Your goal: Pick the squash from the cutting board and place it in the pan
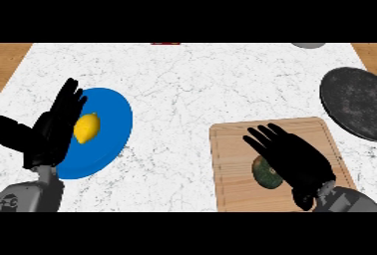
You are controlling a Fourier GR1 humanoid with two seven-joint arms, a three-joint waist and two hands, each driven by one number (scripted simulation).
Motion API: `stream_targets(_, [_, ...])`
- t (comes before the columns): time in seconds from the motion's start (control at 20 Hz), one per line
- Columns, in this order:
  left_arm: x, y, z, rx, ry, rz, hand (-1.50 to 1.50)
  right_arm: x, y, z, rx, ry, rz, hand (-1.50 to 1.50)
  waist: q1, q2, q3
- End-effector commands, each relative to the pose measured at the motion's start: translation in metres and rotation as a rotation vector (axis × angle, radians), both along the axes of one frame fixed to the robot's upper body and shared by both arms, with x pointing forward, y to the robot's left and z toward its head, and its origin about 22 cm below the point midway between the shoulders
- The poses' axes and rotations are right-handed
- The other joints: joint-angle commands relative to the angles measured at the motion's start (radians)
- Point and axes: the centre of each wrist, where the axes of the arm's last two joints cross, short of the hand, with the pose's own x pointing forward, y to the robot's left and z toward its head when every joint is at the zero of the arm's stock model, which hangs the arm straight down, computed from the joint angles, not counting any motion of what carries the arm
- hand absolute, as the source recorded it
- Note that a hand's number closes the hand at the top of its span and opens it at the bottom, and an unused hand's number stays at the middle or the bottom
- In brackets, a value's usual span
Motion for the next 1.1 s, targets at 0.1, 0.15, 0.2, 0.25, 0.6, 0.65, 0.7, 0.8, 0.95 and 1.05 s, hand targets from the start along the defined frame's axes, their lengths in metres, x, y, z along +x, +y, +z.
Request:
stream_targets(0.1, [0.003, 0.000, -0.006, 0.012, -0.012, -0.002, 0.00, 0.016, 0.021, -0.028, 0.018, 0.002, 0.005, -1.50, 0.001, 0.001, 0.000])
stream_targets(0.15, [-0.003, -0.015, -0.014, 0.004, -0.004, 0.009, 0.00, 0.001, 0.011, -0.040, 0.029, 0.006, 0.015, -1.50, -0.001, 0.000, 0.000])
stream_targets(0.2, [0.003, -0.005, -0.010, -0.014, 0.007, -0.008, 0.00, 0.015, -0.003, -0.023, 0.056, 0.005, 0.012, -1.50, -0.002, 0.000, 0.000])
stream_targets(0.25, [0.020, 0.008, -0.010, -0.002, 0.012, 0.006, 0.00, 0.008, 0.021, -0.043, 0.038, 0.005, 0.005, -1.50, -0.003, 0.001, 0.000])
stream_targets(0.6, [0.005, 0.006, 0.001, 0.006, 0.020, 0.005, 0.00, 0.004, 0.027, -0.053, 0.036, 0.054, 0.005, -1.50, -0.002, -0.001, 0.000])
stream_targets(0.65, [0.011, 0.003, -0.007, 0.017, 0.000, -0.013, 0.00, 0.036, 0.016, -0.054, 0.018, 0.091, 0.017, -1.50, 0.001, 0.001, 0.000])
stream_targets(0.7, [-0.003, 0.004, 0.015, 0.006, 0.000, 0.005, 0.00, 0.025, 0.005, -0.047, 0.046, 0.087, 0.018, 1.50, 0.000, -0.001, 0.000])
stream_targets(0.8, [0.008, -0.020, 0.004, 0.010, -0.008, -0.018, 0.00, 0.025, 0.025, -0.069, 0.060, 0.058, 0.111, 1.50, 0.002, 0.001, 0.000])
stream_targets(0.95, [-0.014, -0.004, -0.004, -0.003, 0.007, -0.008, 0.00, 0.036, 0.030, -0.062, 0.085, 0.052, 0.131, 1.50, 0.004, 0.000, 0.000])
stream_targets(1.05, [0.010, 0.004, 0.002, -0.003, 0.002, -0.002, 0.00, 0.022, 0.041, -0.079, 0.103, 0.048, 0.115, 1.50, -0.001, 0.000, 0.000])
